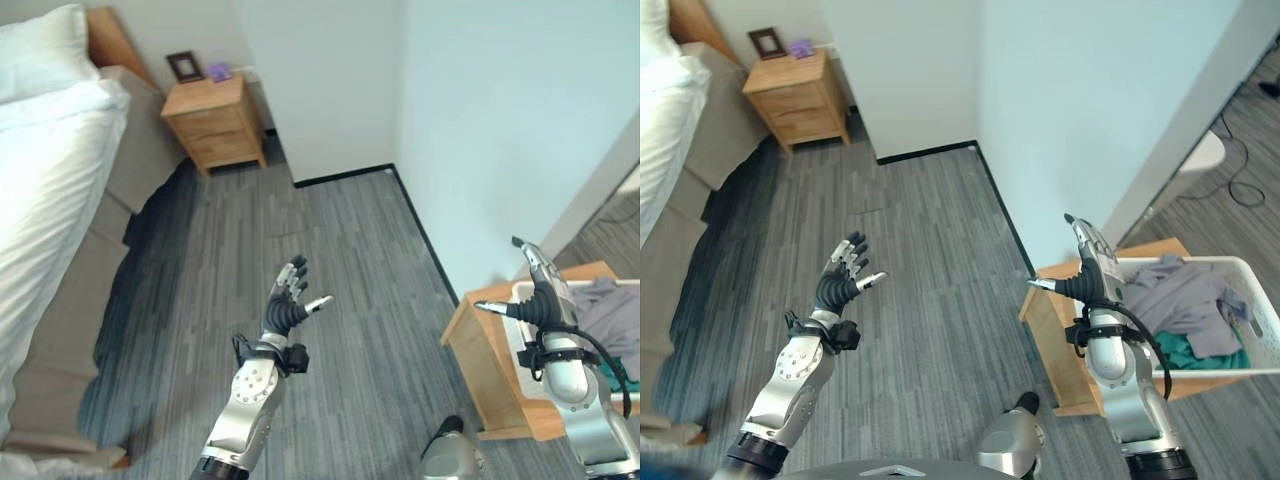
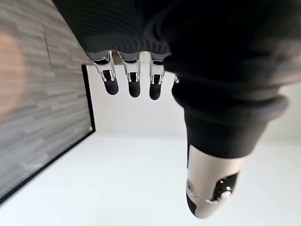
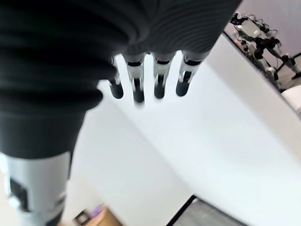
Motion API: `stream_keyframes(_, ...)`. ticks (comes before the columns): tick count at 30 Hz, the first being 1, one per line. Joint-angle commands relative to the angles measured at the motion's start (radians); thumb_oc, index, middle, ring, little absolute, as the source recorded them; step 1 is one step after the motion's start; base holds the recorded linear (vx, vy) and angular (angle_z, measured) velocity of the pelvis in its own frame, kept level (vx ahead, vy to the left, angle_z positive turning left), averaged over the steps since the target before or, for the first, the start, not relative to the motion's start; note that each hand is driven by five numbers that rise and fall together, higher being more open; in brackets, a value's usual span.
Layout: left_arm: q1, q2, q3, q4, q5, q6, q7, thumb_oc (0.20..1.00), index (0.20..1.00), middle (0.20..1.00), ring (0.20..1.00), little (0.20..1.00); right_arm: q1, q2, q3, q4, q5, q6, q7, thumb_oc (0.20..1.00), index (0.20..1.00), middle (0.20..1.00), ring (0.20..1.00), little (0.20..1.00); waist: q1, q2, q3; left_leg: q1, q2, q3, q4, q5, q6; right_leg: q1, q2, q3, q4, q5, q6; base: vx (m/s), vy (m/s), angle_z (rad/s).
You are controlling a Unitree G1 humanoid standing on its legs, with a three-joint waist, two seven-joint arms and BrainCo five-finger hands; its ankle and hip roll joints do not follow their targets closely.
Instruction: Pick up bed clothes into laundry basket.
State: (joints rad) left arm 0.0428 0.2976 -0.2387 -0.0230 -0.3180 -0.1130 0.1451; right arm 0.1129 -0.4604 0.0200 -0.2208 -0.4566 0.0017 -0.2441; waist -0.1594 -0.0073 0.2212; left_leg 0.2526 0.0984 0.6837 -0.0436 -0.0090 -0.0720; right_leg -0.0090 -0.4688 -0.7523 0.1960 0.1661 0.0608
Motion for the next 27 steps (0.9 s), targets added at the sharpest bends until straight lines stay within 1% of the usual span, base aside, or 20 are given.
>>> stream_keyframes(1, 0.0, 0.028, 0.034, -0.112, 0.051, -0.053, 0.029, 1.0, 1.0, 1.0, 1.0, 1.0, -0.105, 0.035, 0.054, -0.042, 0.033, -0.055, -0.032, 1.0, 1.0, 1.0, 1.0, 1.0, -0.016, -0.013, 0.017, 0.079, 0.05, -0.102, -0.044, -0.139, -0.03, -0.127, 0.073, 0.271, -0.095, 0.047, 0.171, -0.04, 0.193, 0.85)
stream_keyframes(2, -0.012, 0.028, 0.032, -0.106, 0.035, -0.061, 0.042, 1.0, 1.0, 1.0, 1.0, 1.0, -0.123, 0.041, 0.076, -0.033, 0.041, -0.054, -0.032, 1.0, 1.0, 1.0, 1.0, 1.0, -0.025, -0.019, 0.018, 0.063, 0.045, -0.161, -0.044, -0.145, -0.02, -0.158, 0.136, 0.394, -0.094, 0.0, 0.168, -0.03, 0.177, 1.46)
stream_keyframes(4, -0.022, 0.028, 0.027, -0.093, 0.021, -0.07, 0.058, 1.0, 1.0, 1.0, 1.0, 1.0, -0.143, 0.053, 0.108, -0.039, 0.052, -0.057, -0.034, 1.0, 1.0, 1.0, 1.0, 1.0, -0.019, -0.031, 0.016, 0.042, 0.027, -0.257, -0.044, -0.157, -0.001, -0.164, 0.223, 0.538, -0.114, -0.045, 0.15, 0.07, 0.121, 1.5)
stream_keyframes(6, -0.031, 0.038, 0.029, -0.085, 0.017, -0.077, 0.073, 1.0, 1.0, 1.0, 1.0, 1.0, -0.171, 0.073, 0.138, -0.035, 0.064, -0.067, -0.033, 1.0, 1.0, 1.0, 1.0, 1.0, -0.005, -0.05, 0.009, 0.002, 0.014, -0.347, -0.044, -0.147, 0.002, -0.16, 0.261, 0.614, -0.15, -0.059, 0.14, 0.11, -0.002, 1.35)
stream_keyframes(7, -0.031, 0.039, 0.031, -0.084, 0.018, -0.08, 0.077, 1.0, 1.0, 1.0, 1.0, 1.0, -0.176, 0.082, 0.145, -0.034, 0.071, -0.068, -0.028, 1.0, 1.0, 1.0, 1.0, 1.0, 0.003, -0.051, 0.01, -0.009, 0.014, -0.386, -0.044, -0.15, 0.001, -0.157, 0.278, 0.654, -0.165, -0.068, 0.149, 0.17, -0.057, 1.65)
stream_keyframes(9, -0.052, 0.044, 0.02, -0.076, 0.019, -0.078, 0.085, 1.0, 1.0, 1.0, 1.0, 1.0, -0.188, 0.093, 0.164, -0.028, 0.089, -0.07, -0.028, 1.0, 1.0, 1.0, 1.0, 1.0, -0.003, -0.061, 0.003, -0.036, 0.008, -0.483, -0.044, -0.147, -0.003, -0.163, 0.325, 0.814, -0.192, -0.088, 0.156, 0.23, -0.06, 2.18)
stream_keyframes(11, -0.068, 0.056, 0.016, -0.069, 0.0, -0.084, 0.095, 1.0, 1.0, 1.0, 1.0, 1.0, -0.192, 0.097, 0.18, -0.025, 0.112, -0.071, -0.028, 1.0, 1.0, 1.0, 1.0, 1.0, -0.02, -0.076, 0.0, -0.068, -0.017, -0.605, -0.044, -0.136, 0.004, -0.166, 0.403, 1.01, -0.219, -0.102, 0.148, 0.23, -0.026, 2.62)
stream_keyframes(12, -0.065, 0.061, 0.024, -0.069, -0.016, -0.089, 0.09, 1.0, 1.0, 1.0, 1.0, 1.0, -0.193, 0.092, 0.179, -0.027, 0.124, -0.07, -0.023, 1.0, 1.0, 1.0, 1.0, 1.0, -0.007, -0.081, -0.003, -0.076, -0.028, -0.641, -0.044, -0.132, 0.005, -0.151, 0.408, 1.039, -0.237, -0.097, 0.133, 0.21, -0.036, 2.49)
stream_keyframes(13, -0.055, 0.073, 0.027, -0.074, -0.026, -0.088, 0.085, 1.0, 1.0, 1.0, 1.0, 1.0, -0.197, 0.086, 0.18, -0.024, 0.135, -0.071, -0.02, 1.0, 1.0, 1.0, 1.0, 1.0, 0.001, -0.084, -0.008, -0.08, -0.032, -0.672, -0.044, -0.128, 0.006, -0.123, 0.387, 1.018, -0.267, -0.095, 0.116, 0.21, -0.116, 2.41)
stream_keyframes(14, -0.044, 0.074, 0.037, -0.063, -0.043, -0.092, 0.085, 1.0, 1.0, 1.0, 1.0, 1.0, -0.216, 0.09, 0.193, -0.02, 0.152, -0.073, -0.014, 1.0, 1.0, 1.0, 1.0, 1.0, 0.023, -0.084, -0.015, -0.084, -0.033, -0.697, -0.044, -0.117, 0.005, -0.106, 0.376, 1.007, -0.277, -0.085, 0.11, 0.26, -0.169, 1.77)
stream_keyframes(16, -0.027, 0.077, 0.074, -0.052, -0.061, -0.095, 0.099, 1.0, 1.0, 1.0, 1.0, 1.0, -0.243, 0.089, 0.221, 0.008, 0.186, -0.08, -0.003, 1.0, 1.0, 1.0, 1.0, 1.0, 0.043, -0.076, -0.034, -0.076, -0.02, -0.726, -0.044, -0.107, 0.003, -0.081, 0.385, 0.991, -0.283, -0.09, 0.108, 0.19, -0.159, 0.64)
stream_keyframes(17, -0.025, 0.077, 0.076, -0.053, -0.062, -0.095, 0.098, 1.0, 1.0, 1.0, 1.0, 1.0, -0.245, 0.089, 0.223, 0.011, 0.186, -0.081, -0.004, 1.0, 1.0, 1.0, 1.0, 1.0, 0.041, -0.075, -0.035, -0.076, -0.019, -0.727, -0.044, -0.108, 0.002, -0.08, 0.386, 0.989, -0.283, -0.09, 0.107, 0.18, -0.154, 0.61)
stream_keyframes(18, 0.017, 0.076, 0.122, -0.058, -0.059, -0.103, 0.111, 1.0, 1.0, 1.0, 1.0, 1.0, -0.287, 0.089, 0.272, 0.033, 0.249, -0.095, 0.023, 1.0, 1.0, 1.0, 1.0, 1.0, 0.076, -0.066, -0.038, -0.069, -0.014, -0.713, -0.025, -0.079, -0.008, -0.056, 0.375, 0.957, -0.283, -0.08, 0.105, 0.17, -0.145, 0.53)
stream_keyframes(19, 0.015, 0.069, 0.135, -0.047, -0.061, -0.105, 0.115, 1.0, 1.0, 1.0, 1.0, 1.0, -0.301, 0.096, 0.291, 0.047, 0.301, -0.109, 0.042, 1.0, 1.0, 1.0, 1.0, 1.0, 0.084, -0.068, -0.029, -0.101, -0.004, -0.665, 0.056, -0.098, -0.021, -0.025, 0.35, 0.915, -0.283, -0.093, 0.104, 0.17, -0.156, 0.34)
stream_keyframes(20, 0.011, 0.06, 0.142, -0.036, -0.073, -0.104, 0.11, 1.0, 1.0, 1.0, 1.0, 1.0, -0.306, 0.102, 0.298, 0.059, 0.338, -0.104, 0.048, 1.0, 1.0, 1.0, 1.0, 1.0, 0.093, -0.072, -0.023, -0.132, 0.004, -0.617, 0.107, -0.085, -0.033, -0.01, 0.331, 0.89, -0.283, -0.101, 0.102, -0.01, -0.108, 0.75)
stream_keyframes(21, -0.003, 0.053, 0.146, -0.026, -0.081, -0.103, 0.108, 1.0, 1.0, 1.0, 1.0, 1.0, -0.324, 0.109, 0.309, 0.079, 0.387, -0.106, 0.049, 1.0, 1.0, 1.0, 1.0, 1.0, 0.097, -0.078, -0.01, -0.187, 0.003, -0.549, 0.193, -0.083, -0.04, 0.006, 0.313, 0.849, -0.283, -0.106, 0.097, -0.12, -0.148, 0.85)
stream_keyframes(22, -0.016, 0.046, 0.155, -0.02, -0.082, -0.105, 0.113, 1.0, 1.0, 1.0, 1.0, 1.0, -0.329, 0.115, 0.318, 0.094, 0.424, -0.107, 0.054, 1.0, 1.0, 1.0, 1.0, 1.0, 0.1, -0.083, 0.002, -0.22, 0.011, -0.457, 0.251, -0.077, -0.039, 0.027, 0.302, 0.812, -0.283, -0.114, 0.089, -0.17, -0.203, 1.37)
stream_keyframes(23, -0.015, 0.046, 0.17, -0.009, -0.078, -0.103, 0.109, 1.0, 1.0, 1.0, 1.0, 1.0, -0.33, 0.117, 0.313, 0.093, 0.453, -0.107, 0.067, 1.0, 1.0, 1.0, 1.0, 1.0, 0.093, -0.085, -0.002, -0.22, 0.034, -0.346, 0.263, -0.081, -0.037, 0.033, 0.292, 0.771, -0.283, -0.117, 0.084, -0.13, -0.179, 1.09)
stream_keyframes(25, -0.001, 0.044, 0.187, 0.004, -0.073, -0.094, 0.096, 1.0, 1.0, 1.0, 1.0, 1.0, -0.322, 0.133, 0.302, 0.095, 0.511, -0.101, 0.078, 1.0, 1.0, 1.0, 1.0, 1.0, 0.087, -0.075, -0.02, -0.19, 0.044, -0.185, 0.224, -0.084, -0.015, 0.041, 0.283, 0.698, -0.283, -0.123, 0.078, -0.05, -0.081, 1.2)
stream_keyframes(27, 0.009, 0.047, 0.195, 0.025, -0.051, -0.071, 0.077, 1.0, 1.0, 1.0, 1.0, 1.0, -0.282, 0.151, 0.257, 0.079, 0.615, -0.115, 0.105, 1.0, 1.0, 1.0, 1.0, 1.0, 0.079, -0.062, -0.031, -0.147, 0.086, -0.062, 0.15, -0.042, -0.021, 0.057, 0.265, 0.622, -0.283, -0.124, 0.077, -0.05, 0.012, 1.22)
